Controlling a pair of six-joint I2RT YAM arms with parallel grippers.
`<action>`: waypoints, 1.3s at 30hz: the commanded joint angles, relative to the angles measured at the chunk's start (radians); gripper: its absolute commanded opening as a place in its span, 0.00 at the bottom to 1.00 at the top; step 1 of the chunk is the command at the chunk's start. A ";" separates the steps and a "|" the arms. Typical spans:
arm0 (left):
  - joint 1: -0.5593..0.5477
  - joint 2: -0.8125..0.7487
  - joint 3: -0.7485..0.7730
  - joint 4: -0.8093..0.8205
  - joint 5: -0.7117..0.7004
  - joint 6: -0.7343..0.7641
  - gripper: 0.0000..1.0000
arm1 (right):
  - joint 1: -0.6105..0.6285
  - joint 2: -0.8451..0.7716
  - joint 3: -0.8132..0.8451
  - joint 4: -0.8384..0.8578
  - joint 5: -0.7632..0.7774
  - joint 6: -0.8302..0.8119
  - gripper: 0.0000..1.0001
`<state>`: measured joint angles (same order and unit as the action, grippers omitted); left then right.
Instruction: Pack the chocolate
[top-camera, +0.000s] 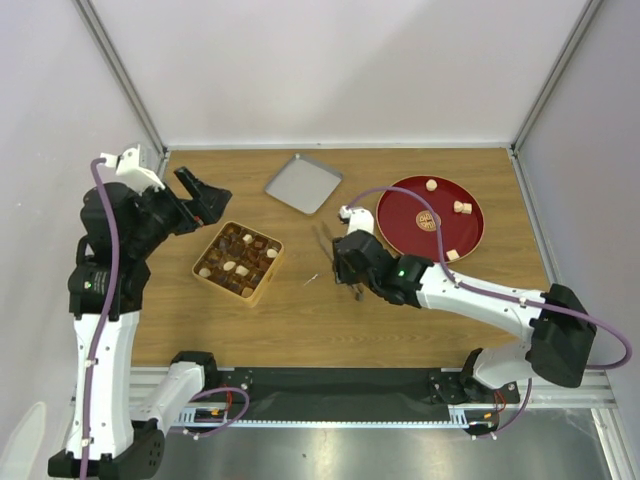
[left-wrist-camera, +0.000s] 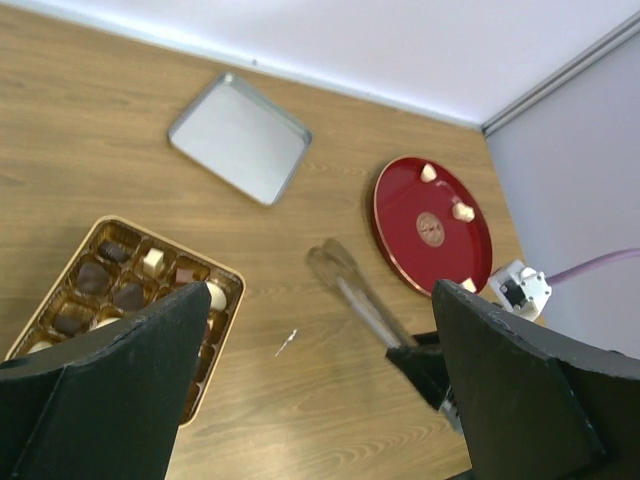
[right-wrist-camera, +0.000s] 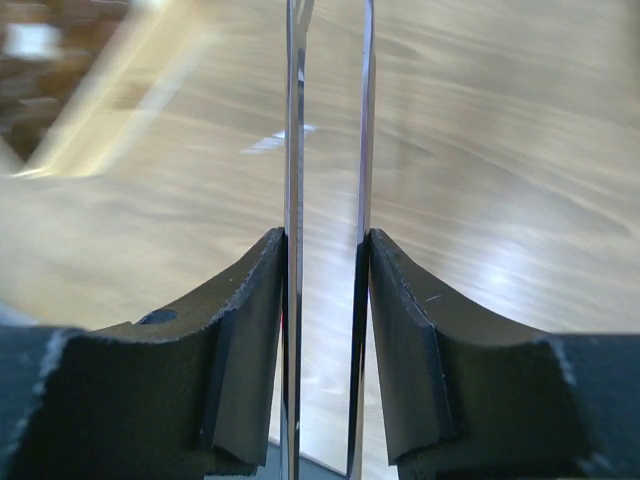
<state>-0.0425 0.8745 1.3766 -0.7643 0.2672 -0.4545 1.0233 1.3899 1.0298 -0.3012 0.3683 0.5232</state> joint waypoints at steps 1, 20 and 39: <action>0.007 0.011 -0.037 0.059 0.018 -0.015 1.00 | -0.012 -0.017 -0.051 0.002 0.165 0.078 0.42; 0.007 0.035 -0.102 0.074 0.006 -0.012 1.00 | 0.098 0.391 -0.014 0.008 0.337 0.363 0.50; 0.007 0.024 -0.129 0.085 0.015 -0.015 1.00 | 0.101 0.222 0.088 -0.171 0.379 0.339 0.75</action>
<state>-0.0425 0.9161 1.2499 -0.7116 0.2695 -0.4698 1.1202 1.6608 1.0664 -0.4274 0.6762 0.8455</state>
